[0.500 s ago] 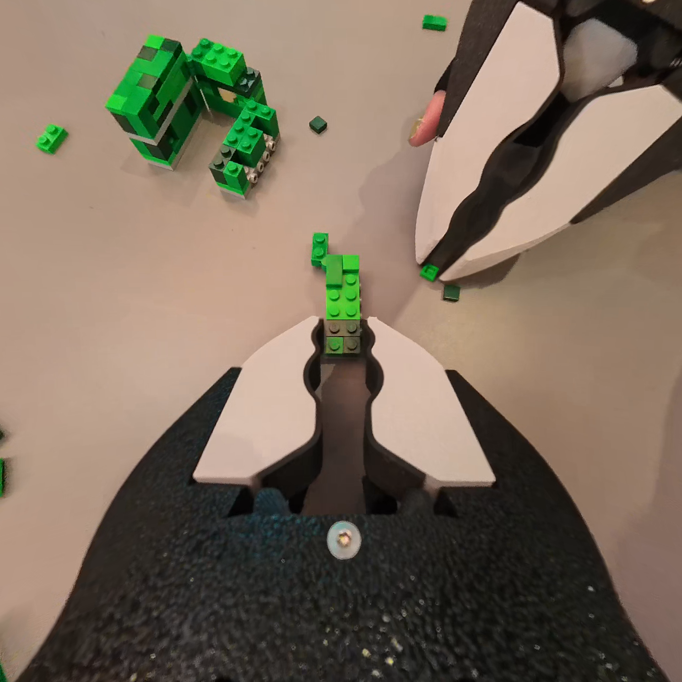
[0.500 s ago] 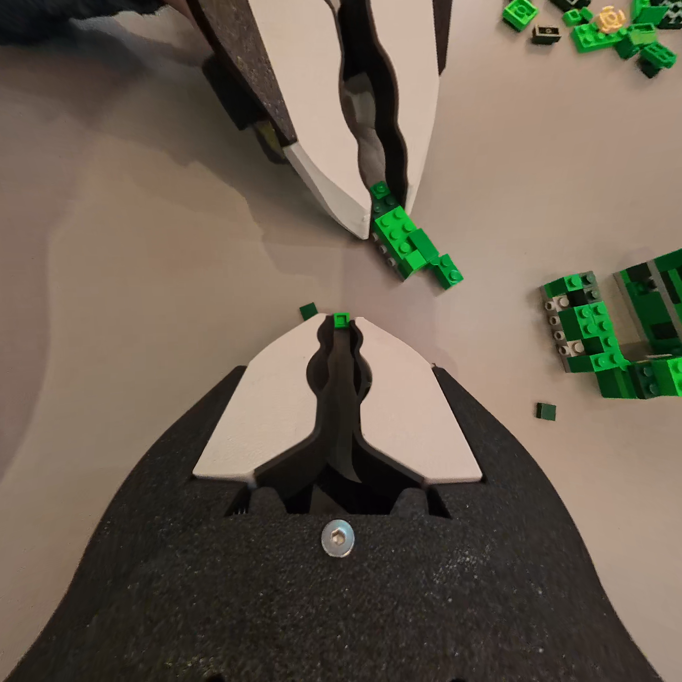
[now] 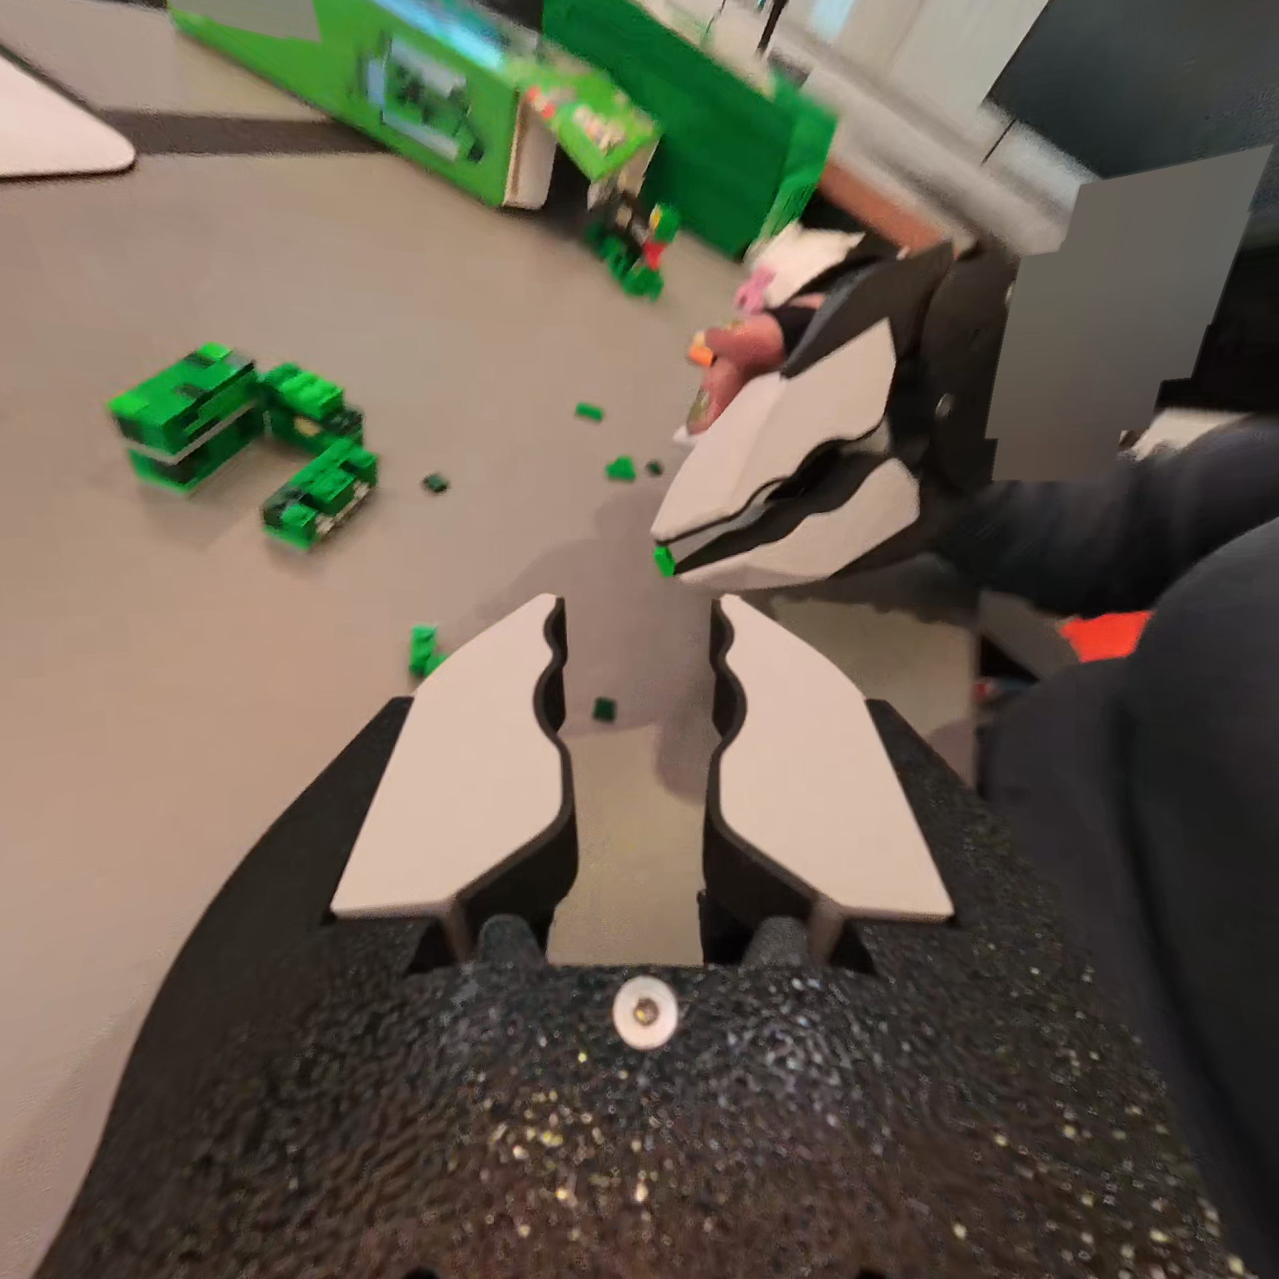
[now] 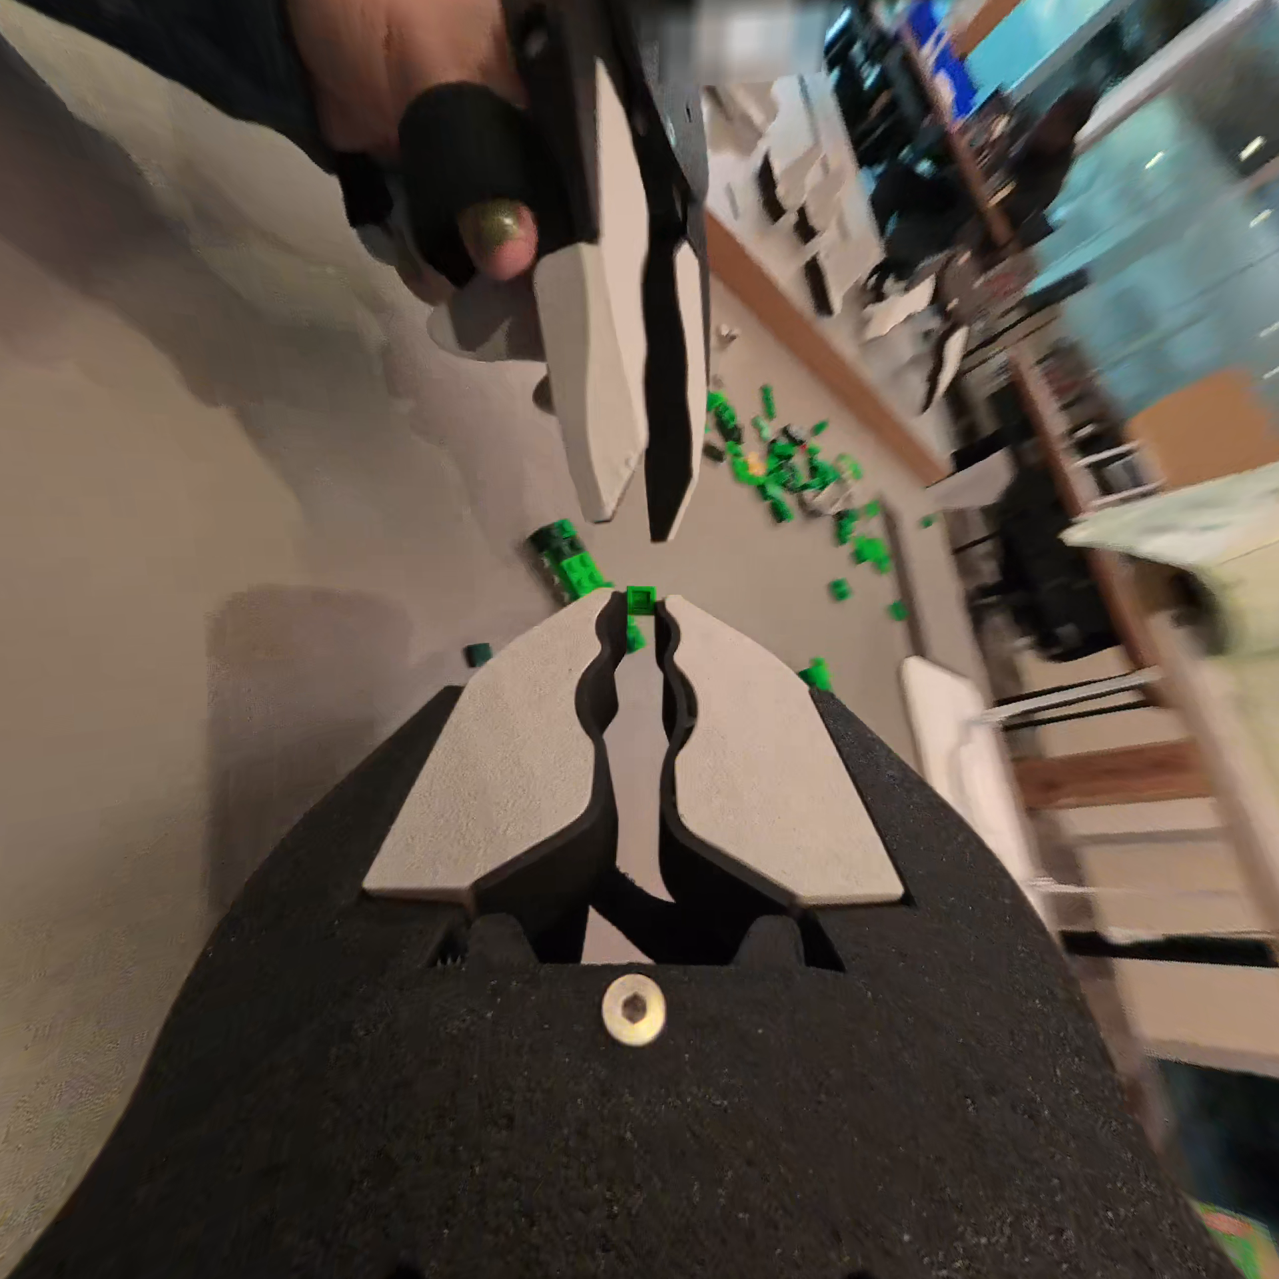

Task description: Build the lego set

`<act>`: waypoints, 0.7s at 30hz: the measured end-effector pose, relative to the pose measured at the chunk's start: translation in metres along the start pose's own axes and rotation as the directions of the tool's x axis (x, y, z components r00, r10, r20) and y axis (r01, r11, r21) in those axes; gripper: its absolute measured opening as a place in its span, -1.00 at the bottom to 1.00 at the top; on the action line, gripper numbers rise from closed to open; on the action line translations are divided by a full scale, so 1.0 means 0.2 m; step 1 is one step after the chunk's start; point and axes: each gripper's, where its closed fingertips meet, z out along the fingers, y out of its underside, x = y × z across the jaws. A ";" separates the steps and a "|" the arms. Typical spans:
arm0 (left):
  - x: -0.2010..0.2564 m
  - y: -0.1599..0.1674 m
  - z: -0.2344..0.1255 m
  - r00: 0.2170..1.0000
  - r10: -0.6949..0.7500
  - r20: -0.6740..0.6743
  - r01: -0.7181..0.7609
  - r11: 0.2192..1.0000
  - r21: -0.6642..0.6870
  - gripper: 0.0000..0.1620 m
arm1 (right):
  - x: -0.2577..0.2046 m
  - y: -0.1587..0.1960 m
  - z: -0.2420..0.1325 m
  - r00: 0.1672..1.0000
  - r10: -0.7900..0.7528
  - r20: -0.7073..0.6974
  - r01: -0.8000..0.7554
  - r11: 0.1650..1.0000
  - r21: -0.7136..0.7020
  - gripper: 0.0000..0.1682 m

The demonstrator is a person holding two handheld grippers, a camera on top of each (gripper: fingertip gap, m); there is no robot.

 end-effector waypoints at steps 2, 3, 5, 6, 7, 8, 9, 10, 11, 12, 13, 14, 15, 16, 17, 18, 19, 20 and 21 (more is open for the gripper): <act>0.04 -0.05 0.01 0.999 -0.029 -0.040 0.031 0.998 0.047 -0.64 | 0.01 -0.03 -0.02 0.994 -0.101 -0.042 0.101 0.995 -0.001 -0.92; 0.06 -0.06 0.02 0.997 -0.031 -0.063 0.035 0.998 0.055 -0.74 | 0.01 -0.04 -0.03 0.989 -0.138 -0.055 0.138 0.990 -0.006 -0.92; 0.08 -0.06 0.03 0.996 -0.038 -0.080 0.042 0.998 0.056 -0.84 | 0.01 -0.06 -0.04 0.979 -0.192 -0.074 0.192 0.981 -0.008 -0.92; 0.08 -0.06 0.04 0.996 -0.037 -0.086 0.041 0.998 0.046 -0.85 | 0.01 -0.07 -0.05 0.976 -0.204 -0.079 0.204 0.979 -0.008 -0.92; 0.09 -0.06 0.05 0.995 -0.040 -0.096 0.044 0.998 0.038 -0.85 | 0.02 -0.07 -0.05 0.974 -0.213 -0.082 0.213 0.977 -0.011 -0.92; 0.10 -0.06 0.05 0.993 -0.045 -0.109 0.049 0.998 0.037 -0.84 | 0.02 -0.07 -0.05 0.971 -0.222 -0.085 0.221 0.975 -0.016 -0.92; 0.11 -0.06 0.06 0.991 -0.050 -0.124 0.055 0.998 0.037 -0.83 | 0.02 -0.07 -0.06 0.969 -0.230 -0.092 0.229 0.973 -0.019 -0.92; 0.12 -0.06 0.06 0.989 -0.055 -0.135 0.060 0.997 0.037 -0.83 | 0.02 -0.07 -0.06 0.967 -0.235 -0.097 0.235 0.972 -0.020 -0.92; 0.12 -0.06 0.07 0.988 -0.057 -0.141 0.062 0.997 0.036 -0.84 | 0.02 -0.07 -0.07 0.966 -0.239 -0.098 0.238 0.971 -0.021 -0.92; 0.13 -0.07 0.07 0.988 -0.055 -0.146 0.061 0.997 0.036 -0.92 | 0.03 -0.07 -0.07 0.965 -0.242 -0.100 0.241 0.970 -0.028 -0.92; 0.12 -0.07 0.07 0.989 -0.051 -0.139 0.056 0.998 0.033 -0.97 | 0.03 -0.06 -0.07 0.963 -0.249 -0.102 0.247 0.969 -0.032 -0.92; 0.12 -0.07 0.08 0.991 -0.041 -0.129 0.045 0.998 0.033 -0.97 | 0.03 -0.06 -0.08 0.961 -0.256 -0.108 0.253 0.967 -0.037 -0.92; 0.12 -0.08 0.09 0.993 -0.022 -0.113 0.026 0.999 0.039 -0.97 | 0.04 -0.05 -0.08 0.958 -0.262 -0.119 0.259 0.965 -0.045 -0.92; 0.12 -0.08 0.09 0.996 0.007 -0.093 -0.003 0.999 0.043 -0.98 | 0.04 -0.05 -0.09 0.955 -0.268 -0.125 0.263 0.963 -0.051 -0.92; 0.12 -0.09 0.10 0.997 0.029 -0.076 -0.026 0.999 0.042 -0.98 | 0.05 -0.04 -0.09 0.954 -0.269 -0.133 0.263 0.963 -0.057 -0.92; 0.12 -0.10 0.11 0.997 0.042 -0.064 -0.039 0.998 0.046 -0.98 | 0.06 -0.04 -0.10 0.950 -0.271 -0.153 0.264 0.963 -0.059 -0.92; 0.11 -0.11 0.11 0.997 0.046 -0.056 -0.043 0.998 0.053 -0.98 | 0.08 -0.05 -0.11 0.944 -0.273 -0.187 0.267 0.962 -0.054 -0.94; 0.11 -0.12 0.12 0.998 0.050 -0.044 -0.047 0.997 0.056 -0.98 | 0.10 -0.06 -0.13 0.933 -0.273 -0.234 0.271 0.962 -0.040 -0.93; 0.10 -0.13 0.13 0.998 0.057 -0.028 -0.055 0.997 0.058 -0.98 | 0.14 -0.06 -0.17 0.920 -0.267 -0.287 0.269 0.962 -0.032 -0.93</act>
